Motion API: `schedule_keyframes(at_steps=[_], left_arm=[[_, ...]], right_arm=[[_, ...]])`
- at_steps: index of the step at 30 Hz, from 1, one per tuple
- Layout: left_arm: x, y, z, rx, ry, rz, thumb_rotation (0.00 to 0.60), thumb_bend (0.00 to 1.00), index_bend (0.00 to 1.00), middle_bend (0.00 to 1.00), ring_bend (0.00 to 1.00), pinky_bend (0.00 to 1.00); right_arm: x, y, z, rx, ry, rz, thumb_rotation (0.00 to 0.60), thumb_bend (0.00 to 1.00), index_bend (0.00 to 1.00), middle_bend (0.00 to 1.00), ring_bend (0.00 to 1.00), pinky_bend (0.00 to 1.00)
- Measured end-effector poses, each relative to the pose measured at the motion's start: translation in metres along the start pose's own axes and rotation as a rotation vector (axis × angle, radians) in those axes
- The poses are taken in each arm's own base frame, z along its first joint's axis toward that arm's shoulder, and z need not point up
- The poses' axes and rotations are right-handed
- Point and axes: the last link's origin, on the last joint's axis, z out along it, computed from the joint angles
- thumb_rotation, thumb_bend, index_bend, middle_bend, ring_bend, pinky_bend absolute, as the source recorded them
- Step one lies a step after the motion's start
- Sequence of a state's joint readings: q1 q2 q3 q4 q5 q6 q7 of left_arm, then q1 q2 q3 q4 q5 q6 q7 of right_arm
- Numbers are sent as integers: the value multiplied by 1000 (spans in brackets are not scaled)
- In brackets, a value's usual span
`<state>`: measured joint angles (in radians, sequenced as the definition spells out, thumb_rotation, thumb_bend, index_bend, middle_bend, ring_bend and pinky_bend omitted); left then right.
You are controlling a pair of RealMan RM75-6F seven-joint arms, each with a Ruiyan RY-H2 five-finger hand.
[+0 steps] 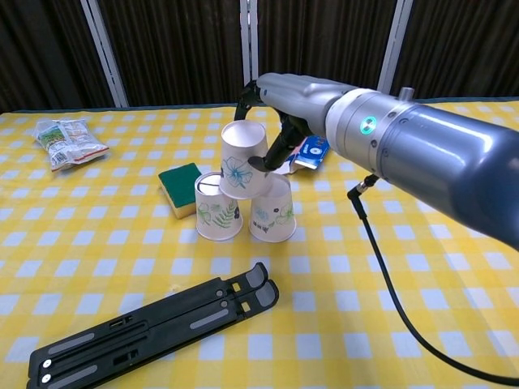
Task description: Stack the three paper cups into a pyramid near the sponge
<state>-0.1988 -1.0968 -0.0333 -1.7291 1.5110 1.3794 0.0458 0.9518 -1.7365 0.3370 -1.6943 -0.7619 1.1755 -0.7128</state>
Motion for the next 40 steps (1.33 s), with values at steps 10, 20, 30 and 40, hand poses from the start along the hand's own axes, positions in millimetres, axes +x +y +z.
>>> schedule_keyframes(at_steps=[10, 20, 30, 40], left_arm=[[1, 1, -1, -3, 4, -1, 600, 281, 0, 0, 0, 0], [2, 1, -4, -2, 18, 6, 600, 280, 0, 0, 0, 0], [1, 7, -12, 0, 46, 28, 600, 181, 0, 0, 0, 0], [-4, 10, -13, 5, 59, 84, 600, 138, 0, 0, 0, 0]], right_arm=[[4, -7, -5, 19, 11, 0, 600, 230, 213, 0, 0, 0], [15, 4, -30, 13, 49, -57, 600, 224, 193, 0, 0, 0], [26, 84, -103, -83, 120, -150, 600, 193, 73, 0, 0, 0], [18, 186, -195, -247, 213, -161, 600, 157, 0, 0, 0, 0]])
